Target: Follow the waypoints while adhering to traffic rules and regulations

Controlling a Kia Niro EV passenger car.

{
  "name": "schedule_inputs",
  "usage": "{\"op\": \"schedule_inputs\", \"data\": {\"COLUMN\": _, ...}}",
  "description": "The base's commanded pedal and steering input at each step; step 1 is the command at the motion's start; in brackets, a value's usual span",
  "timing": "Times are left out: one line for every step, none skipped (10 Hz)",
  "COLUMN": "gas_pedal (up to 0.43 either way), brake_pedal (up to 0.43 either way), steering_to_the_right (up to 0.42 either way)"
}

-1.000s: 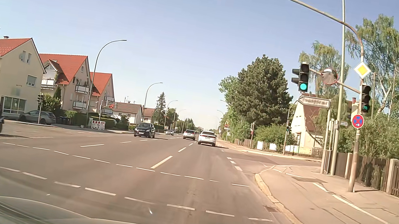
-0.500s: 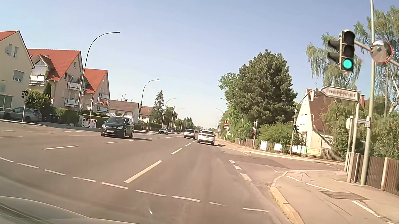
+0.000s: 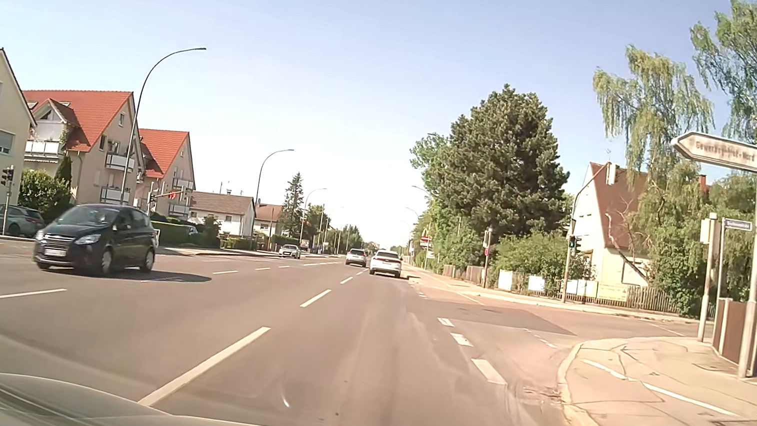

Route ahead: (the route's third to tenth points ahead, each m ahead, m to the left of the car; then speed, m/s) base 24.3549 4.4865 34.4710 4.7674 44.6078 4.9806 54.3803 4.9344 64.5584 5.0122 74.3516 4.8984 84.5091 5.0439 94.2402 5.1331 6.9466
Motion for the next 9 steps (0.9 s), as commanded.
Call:
{"op": "schedule_inputs", "data": {"gas_pedal": 0.197, "brake_pedal": 0.0, "steering_to_the_right": -0.01}}
{"op": "schedule_inputs", "data": {"gas_pedal": 0.197, "brake_pedal": 0.0, "steering_to_the_right": -0.012}}
{"op": "schedule_inputs", "data": {"gas_pedal": 0.197, "brake_pedal": 0.0, "steering_to_the_right": -0.011}}
{"op": "schedule_inputs", "data": {"gas_pedal": 0.197, "brake_pedal": 0.0, "steering_to_the_right": -0.011}}
{"op": "schedule_inputs", "data": {"gas_pedal": 0.197, "brake_pedal": 0.0, "steering_to_the_right": -0.011}}
{"op": "schedule_inputs", "data": {"gas_pedal": 0.197, "brake_pedal": 0.0, "steering_to_the_right": -0.015}}
{"op": "schedule_inputs", "data": {"gas_pedal": 0.197, "brake_pedal": 0.0, "steering_to_the_right": -0.017}}
{"op": "schedule_inputs", "data": {"gas_pedal": 0.197, "brake_pedal": 0.0, "steering_to_the_right": -0.016}}
{"op": "schedule_inputs", "data": {"gas_pedal": 0.197, "brake_pedal": 0.0, "steering_to_the_right": -0.014}}
